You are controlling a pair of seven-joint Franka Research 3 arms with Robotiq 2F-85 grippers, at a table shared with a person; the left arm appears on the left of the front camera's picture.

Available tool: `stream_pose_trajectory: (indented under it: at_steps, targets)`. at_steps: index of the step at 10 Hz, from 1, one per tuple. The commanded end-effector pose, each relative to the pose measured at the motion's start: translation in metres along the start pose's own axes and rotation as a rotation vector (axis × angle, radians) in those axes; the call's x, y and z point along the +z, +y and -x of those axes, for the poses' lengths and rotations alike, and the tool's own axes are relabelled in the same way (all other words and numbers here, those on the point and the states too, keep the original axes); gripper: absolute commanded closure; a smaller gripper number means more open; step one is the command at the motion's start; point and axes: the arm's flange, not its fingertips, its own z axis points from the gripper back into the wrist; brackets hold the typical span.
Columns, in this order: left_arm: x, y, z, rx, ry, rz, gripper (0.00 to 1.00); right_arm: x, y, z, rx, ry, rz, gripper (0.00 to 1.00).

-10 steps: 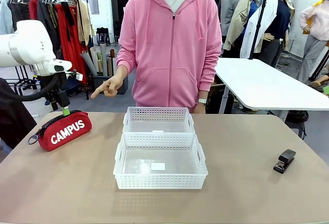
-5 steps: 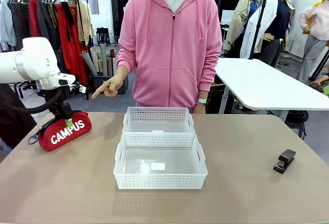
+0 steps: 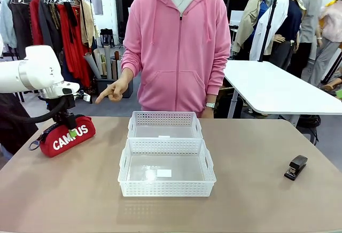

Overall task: Distribute items into two baskets.
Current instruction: Pick up the Pencil pouch that the person points to.

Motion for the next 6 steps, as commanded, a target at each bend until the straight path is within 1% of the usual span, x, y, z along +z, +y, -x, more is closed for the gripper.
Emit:
stream_pose_trajectory:
  at_steps: [1,3,4,6]
  targets:
    - [-0.0005,-0.0024,0.0037,0.004,-0.002,-0.012,0.53,0.0002,0.0005,-0.0003,0.005,-0.003,0.002,0.0]
    - [0.0,-0.0028,0.0034,0.003,0.002,-0.012,0.92,0.0002,0.0005,-0.0003,0.005,-0.003,0.002,0.0]
    - [0.0,-0.0036,0.0035,0.002,0.0,-0.008,1.0,0.0002,0.0005,-0.0003,0.005,-0.003,0.002,0.0]
    - [0.0011,-0.0037,0.0048,0.006,-0.003,-0.006,1.0,0.0002,0.0005,-0.0003,0.005,-0.003,0.002,0.0]
